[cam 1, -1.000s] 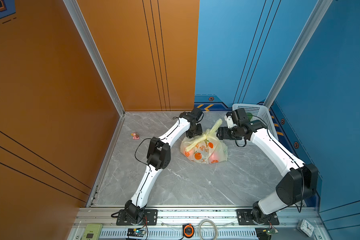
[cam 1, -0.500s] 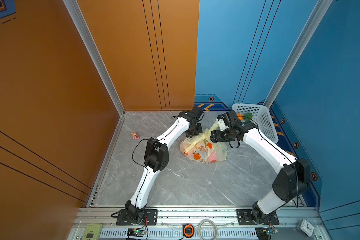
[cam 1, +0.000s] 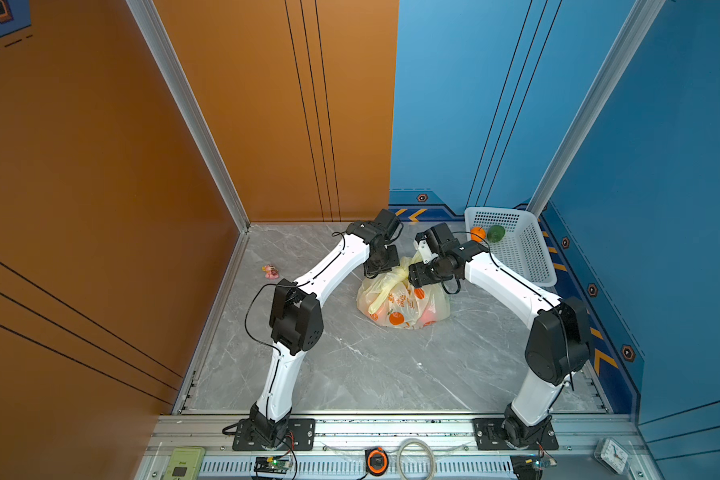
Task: Untie the knot of the plastic bag and take out the fruit
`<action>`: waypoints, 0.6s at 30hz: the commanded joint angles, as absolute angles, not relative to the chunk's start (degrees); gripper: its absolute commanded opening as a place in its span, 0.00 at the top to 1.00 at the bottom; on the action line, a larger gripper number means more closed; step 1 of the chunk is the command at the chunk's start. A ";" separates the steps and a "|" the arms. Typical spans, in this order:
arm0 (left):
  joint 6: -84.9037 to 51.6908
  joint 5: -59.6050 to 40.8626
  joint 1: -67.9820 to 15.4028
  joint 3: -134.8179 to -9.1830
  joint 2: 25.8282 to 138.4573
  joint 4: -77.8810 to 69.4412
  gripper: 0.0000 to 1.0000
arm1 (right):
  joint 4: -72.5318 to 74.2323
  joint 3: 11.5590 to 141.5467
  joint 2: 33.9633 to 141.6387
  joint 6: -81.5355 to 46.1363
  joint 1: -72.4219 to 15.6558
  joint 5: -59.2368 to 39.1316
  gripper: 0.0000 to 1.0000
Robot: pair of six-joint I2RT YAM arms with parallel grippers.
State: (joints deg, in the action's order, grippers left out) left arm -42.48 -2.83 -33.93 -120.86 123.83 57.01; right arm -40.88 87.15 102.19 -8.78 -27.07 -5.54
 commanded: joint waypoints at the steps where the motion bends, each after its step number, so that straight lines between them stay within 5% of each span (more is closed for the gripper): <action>1: -41.62 -1.40 -34.12 -119.54 121.25 56.51 1.00 | -38.58 88.80 104.26 -7.75 -26.85 -3.42 0.41; 10: -40.30 -0.43 -32.71 -116.11 118.89 56.01 1.00 | -38.74 89.65 104.99 -7.20 -24.63 -4.76 1.00; 18: -38.57 1.48 -29.05 -107.83 113.14 55.57 1.00 | -40.32 84.07 98.52 -10.38 -18.29 -6.01 1.00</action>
